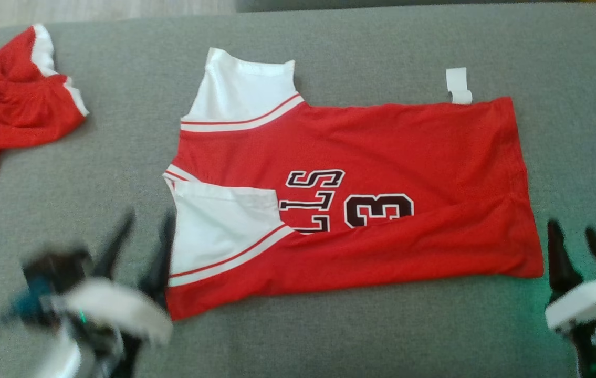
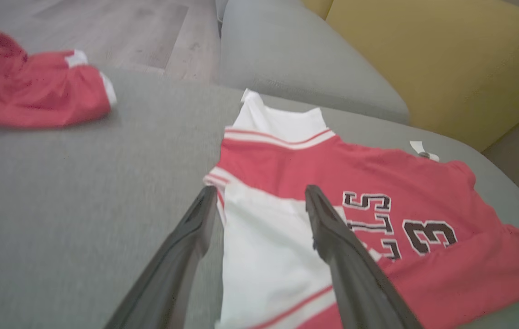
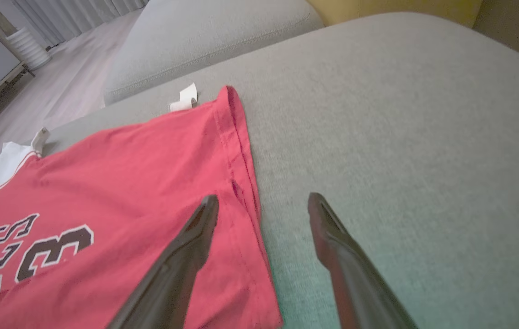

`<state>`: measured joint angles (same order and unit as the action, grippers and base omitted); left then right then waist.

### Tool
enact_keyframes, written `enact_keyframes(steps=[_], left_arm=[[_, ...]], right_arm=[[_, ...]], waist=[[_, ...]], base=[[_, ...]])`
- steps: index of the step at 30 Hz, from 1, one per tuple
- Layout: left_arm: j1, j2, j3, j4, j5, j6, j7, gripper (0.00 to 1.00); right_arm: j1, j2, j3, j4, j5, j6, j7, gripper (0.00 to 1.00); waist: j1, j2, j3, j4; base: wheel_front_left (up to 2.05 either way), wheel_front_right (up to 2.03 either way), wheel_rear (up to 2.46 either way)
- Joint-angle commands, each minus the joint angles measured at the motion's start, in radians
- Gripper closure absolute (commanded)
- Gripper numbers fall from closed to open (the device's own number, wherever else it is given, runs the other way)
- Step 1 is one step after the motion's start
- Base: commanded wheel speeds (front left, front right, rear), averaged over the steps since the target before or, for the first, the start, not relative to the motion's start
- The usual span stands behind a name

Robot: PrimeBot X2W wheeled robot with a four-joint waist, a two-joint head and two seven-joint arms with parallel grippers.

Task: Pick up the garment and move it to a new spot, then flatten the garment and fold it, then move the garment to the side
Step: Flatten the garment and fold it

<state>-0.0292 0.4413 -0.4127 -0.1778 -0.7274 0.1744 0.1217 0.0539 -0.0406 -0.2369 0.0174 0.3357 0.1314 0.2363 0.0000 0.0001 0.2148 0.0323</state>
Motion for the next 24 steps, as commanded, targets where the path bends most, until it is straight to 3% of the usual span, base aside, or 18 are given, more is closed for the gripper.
enact_keyframes(steps=[1,6,12,17,24], left_arm=[[-0.117,0.039,0.058,-0.052,0.017,-0.008,0.019,0.00],[-0.405,0.104,0.071,-0.040,0.060,-0.058,0.124,0.00],[-0.693,0.145,0.059,0.110,0.080,-0.126,0.244,0.00],[-0.822,0.172,0.025,0.251,0.111,-0.186,0.292,0.00],[-0.889,0.187,0.017,0.394,0.124,-0.200,0.318,0.00]], right_arm=[[-0.059,-0.010,0.019,-0.056,-0.014,-0.001,0.001,0.00],[-0.150,-0.010,0.050,-0.119,-0.052,-0.001,0.044,0.00],[-0.259,-0.010,0.127,-0.137,-0.079,-0.001,0.054,0.00],[-0.310,-0.010,0.182,-0.139,-0.081,-0.001,0.039,0.00],[-0.344,-0.010,0.219,-0.160,-0.071,-0.001,0.016,0.00]], waist=[[0.0000,-0.0001,0.013,-0.010],[0.0000,-0.0001,0.066,-0.045],[0.0000,-0.0001,0.161,-0.118],[0.0000,-0.0001,0.249,-0.178],[0.0000,-0.0001,0.335,-0.230]], base=[[0.00,0.00,0.00],[0.00,0.00,0.00],[0.00,0.00,0.00],[0.00,0.00,0.00],[0.00,0.00,0.00]])
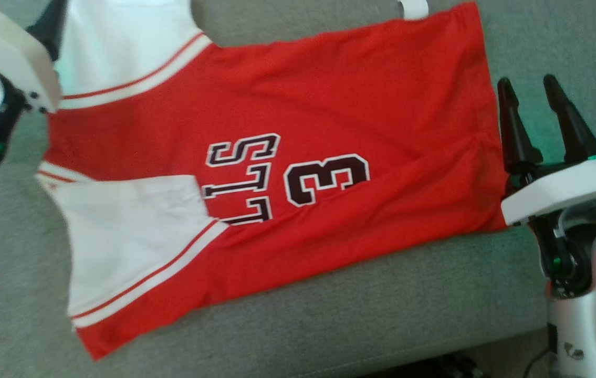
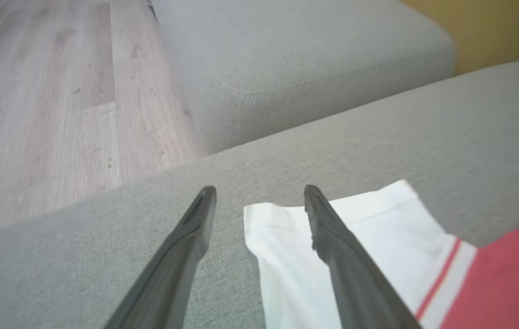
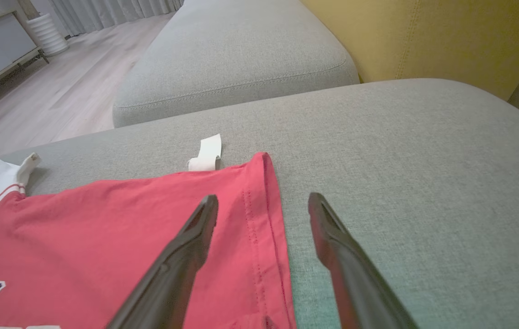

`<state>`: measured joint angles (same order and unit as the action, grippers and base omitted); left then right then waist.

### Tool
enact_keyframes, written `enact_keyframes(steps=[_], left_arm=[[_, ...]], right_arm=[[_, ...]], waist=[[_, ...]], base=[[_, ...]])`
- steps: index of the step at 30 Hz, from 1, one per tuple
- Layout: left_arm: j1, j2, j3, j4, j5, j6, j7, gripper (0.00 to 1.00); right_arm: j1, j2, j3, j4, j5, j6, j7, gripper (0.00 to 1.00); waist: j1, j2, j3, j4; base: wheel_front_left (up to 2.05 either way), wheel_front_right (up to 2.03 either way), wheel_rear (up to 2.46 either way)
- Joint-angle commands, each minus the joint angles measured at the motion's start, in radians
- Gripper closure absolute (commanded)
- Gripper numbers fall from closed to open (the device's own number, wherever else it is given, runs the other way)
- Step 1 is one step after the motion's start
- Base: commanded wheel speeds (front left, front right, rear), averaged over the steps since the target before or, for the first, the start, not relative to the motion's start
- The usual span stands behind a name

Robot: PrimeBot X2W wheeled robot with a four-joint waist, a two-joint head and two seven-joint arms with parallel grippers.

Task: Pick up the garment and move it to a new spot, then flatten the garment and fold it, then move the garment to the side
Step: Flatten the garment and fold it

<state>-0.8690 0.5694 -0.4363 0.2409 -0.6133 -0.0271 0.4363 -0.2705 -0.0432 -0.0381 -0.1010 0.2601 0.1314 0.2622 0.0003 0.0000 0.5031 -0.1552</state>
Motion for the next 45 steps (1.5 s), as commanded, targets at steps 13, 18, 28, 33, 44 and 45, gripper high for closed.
enact_keyframes(steps=[13,18,28,33,44,45], left_arm=[[-0.078,0.092,0.029,0.121,-0.008,-0.016,0.084,0.00],[-0.076,0.069,0.015,0.107,-0.037,-0.039,0.096,0.66],[-0.101,0.006,-0.009,0.114,-0.001,-0.054,-0.060,1.00],[-0.100,-0.027,-0.022,0.102,0.002,-0.065,-0.133,1.00],[-0.084,-0.083,-0.057,0.011,-0.005,-0.072,-0.198,1.00],[-0.082,-0.088,-0.059,0.007,-0.006,-0.072,-0.201,1.00]], right_arm=[[-0.058,-0.007,0.057,-0.032,0.017,-0.001,-0.026,0.00],[-0.095,-0.007,0.069,-0.023,0.008,-0.001,-0.010,0.00],[-0.257,-0.007,0.045,0.099,-0.077,-0.001,0.079,0.00],[-0.337,-0.018,0.023,0.205,-0.134,-0.001,0.152,0.00],[-0.471,-0.112,-0.029,0.434,-0.207,-0.001,0.300,0.00],[-0.477,-0.117,-0.030,0.450,-0.205,-0.001,0.316,0.00]], waist=[[-0.0003,0.0000,0.100,-0.074],[-0.0003,0.0000,0.096,-0.066],[-0.0003,0.0000,0.050,0.001],[-0.0003,0.0000,0.013,0.060],[-0.0003,0.0000,0.010,0.159],[-0.0003,0.0000,0.011,0.164]], base=[[0.00,0.00,0.00],[0.00,0.00,0.00],[0.00,0.00,0.00],[0.00,0.00,0.00],[0.00,0.00,0.00],[0.00,0.00,0.00]])
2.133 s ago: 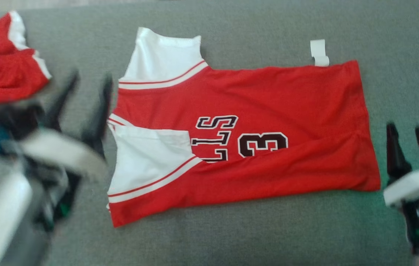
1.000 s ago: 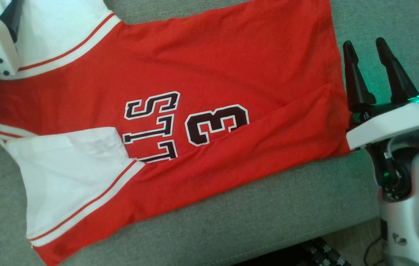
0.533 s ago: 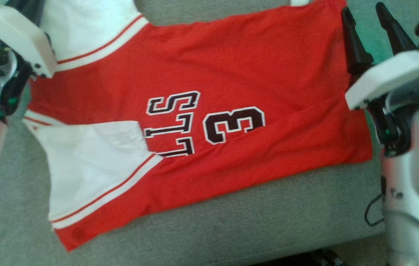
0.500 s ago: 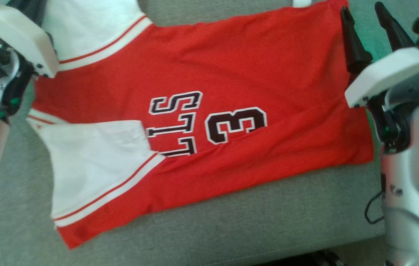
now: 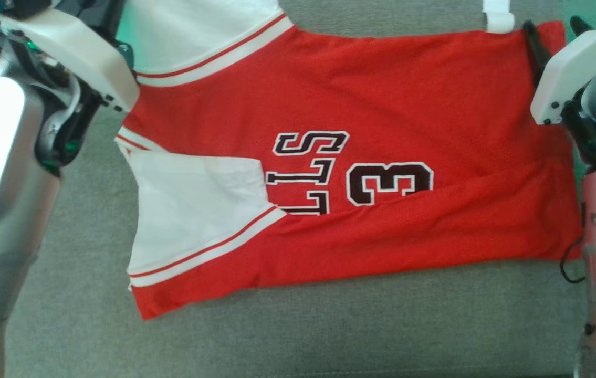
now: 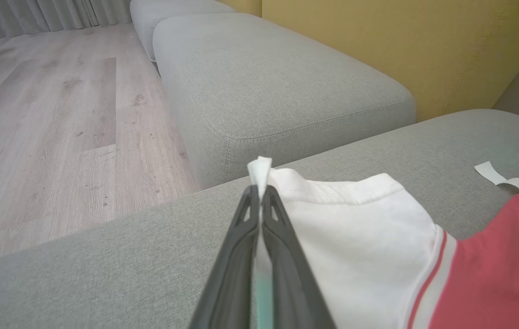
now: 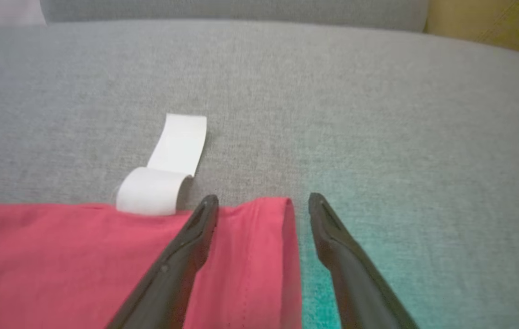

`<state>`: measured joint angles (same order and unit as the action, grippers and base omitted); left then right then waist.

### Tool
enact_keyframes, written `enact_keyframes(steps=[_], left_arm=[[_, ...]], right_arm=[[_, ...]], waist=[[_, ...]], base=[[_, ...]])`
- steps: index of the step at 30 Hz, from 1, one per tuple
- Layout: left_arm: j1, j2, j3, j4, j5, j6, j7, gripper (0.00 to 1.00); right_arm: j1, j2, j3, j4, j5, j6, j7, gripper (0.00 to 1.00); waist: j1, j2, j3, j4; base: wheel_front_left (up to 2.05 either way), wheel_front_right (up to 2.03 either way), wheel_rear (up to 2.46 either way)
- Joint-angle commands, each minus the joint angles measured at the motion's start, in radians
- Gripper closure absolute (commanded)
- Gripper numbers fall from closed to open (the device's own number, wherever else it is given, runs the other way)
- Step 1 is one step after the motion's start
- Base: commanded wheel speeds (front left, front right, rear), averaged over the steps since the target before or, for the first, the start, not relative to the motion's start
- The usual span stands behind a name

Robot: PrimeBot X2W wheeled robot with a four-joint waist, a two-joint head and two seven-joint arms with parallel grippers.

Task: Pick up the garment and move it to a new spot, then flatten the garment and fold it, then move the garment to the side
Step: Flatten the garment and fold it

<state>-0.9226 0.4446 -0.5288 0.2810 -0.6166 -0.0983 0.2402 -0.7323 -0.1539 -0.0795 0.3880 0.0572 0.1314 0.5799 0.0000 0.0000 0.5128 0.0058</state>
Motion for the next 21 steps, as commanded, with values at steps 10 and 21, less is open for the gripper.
enact_keyframes(steps=[10,21], left_arm=[[-0.021,0.015,0.019,-0.039,-0.014,-0.002,-0.022,1.00],[0.052,0.030,0.028,-0.079,-0.045,-0.006,-0.078,1.00]], right_arm=[[-0.049,-0.019,-0.002,0.024,0.002,-0.001,0.023,1.00],[0.005,-0.018,0.049,0.010,0.067,-0.001,-0.124,1.00]], waist=[[0.0000,0.0000,-0.004,0.018],[0.0000,0.0000,-0.098,0.024]], base=[[0.00,0.00,0.00],[0.00,0.00,0.00]])
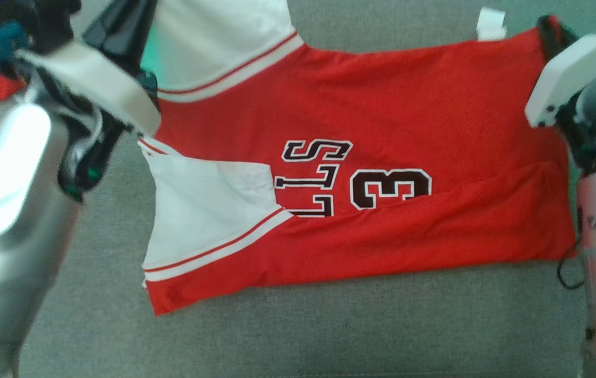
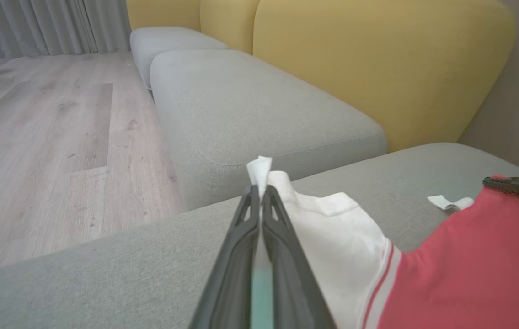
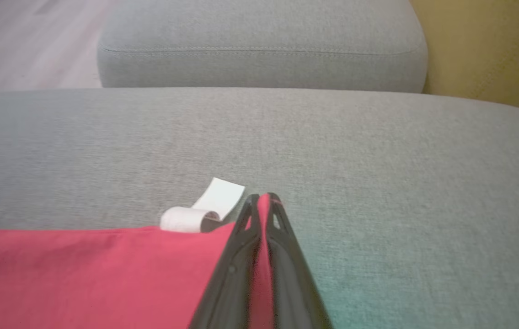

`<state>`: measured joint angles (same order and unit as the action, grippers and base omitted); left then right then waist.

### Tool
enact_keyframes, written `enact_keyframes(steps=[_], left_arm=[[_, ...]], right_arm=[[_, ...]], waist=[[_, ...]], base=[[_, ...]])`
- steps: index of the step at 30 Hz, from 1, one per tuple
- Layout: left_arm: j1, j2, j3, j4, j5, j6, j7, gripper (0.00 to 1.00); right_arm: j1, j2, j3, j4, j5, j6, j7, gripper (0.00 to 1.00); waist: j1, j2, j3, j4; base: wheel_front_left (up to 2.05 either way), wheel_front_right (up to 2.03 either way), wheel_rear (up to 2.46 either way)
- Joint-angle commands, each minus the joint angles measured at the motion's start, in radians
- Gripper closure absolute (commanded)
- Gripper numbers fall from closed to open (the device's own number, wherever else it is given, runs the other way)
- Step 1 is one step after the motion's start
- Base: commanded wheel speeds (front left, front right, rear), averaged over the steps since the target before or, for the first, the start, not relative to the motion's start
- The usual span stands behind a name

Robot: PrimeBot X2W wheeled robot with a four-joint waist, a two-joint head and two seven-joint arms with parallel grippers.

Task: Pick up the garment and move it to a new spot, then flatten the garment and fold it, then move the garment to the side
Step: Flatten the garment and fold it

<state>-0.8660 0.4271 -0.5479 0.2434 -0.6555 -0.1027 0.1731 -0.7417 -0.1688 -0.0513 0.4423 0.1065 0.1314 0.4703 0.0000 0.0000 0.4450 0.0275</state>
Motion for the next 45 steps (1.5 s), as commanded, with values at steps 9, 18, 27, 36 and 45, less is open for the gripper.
enact_keyframes(steps=[9,18,27,36,45], left_arm=[[0.208,0.059,0.052,-0.159,-0.047,0.040,-0.073,1.00],[0.435,0.047,0.039,-0.214,-0.072,0.089,-0.154,1.00],[0.606,-0.010,0.024,-0.163,-0.080,0.121,-0.291,1.00],[0.712,-0.062,0.033,-0.094,-0.054,0.122,-0.418,0.00],[0.834,-0.127,0.172,-0.164,0.034,0.180,-0.434,0.00]], right_arm=[[0.184,-0.022,0.028,-0.097,0.089,-0.001,-0.095,1.00],[0.345,0.001,-0.020,-0.176,0.103,-0.001,-0.156,1.00],[0.479,0.056,-0.077,-0.230,0.089,-0.001,-0.207,1.00],[0.554,0.098,-0.119,-0.232,0.063,-0.001,-0.332,0.00],[0.639,0.117,-0.201,-0.276,0.070,-0.001,-0.391,0.00]], waist=[[0.0000,0.0000,-0.156,0.019],[0.0000,0.0000,-0.225,0.029],[0.0000,0.0000,-0.233,0.025],[0.0000,0.0000,-0.255,0.020],[0.0000,0.0000,-0.297,0.039]], base=[[0.00,0.00,0.00],[0.00,0.00,0.00],[0.00,0.00,0.00],[0.00,0.00,0.00],[0.00,0.00,0.00]])
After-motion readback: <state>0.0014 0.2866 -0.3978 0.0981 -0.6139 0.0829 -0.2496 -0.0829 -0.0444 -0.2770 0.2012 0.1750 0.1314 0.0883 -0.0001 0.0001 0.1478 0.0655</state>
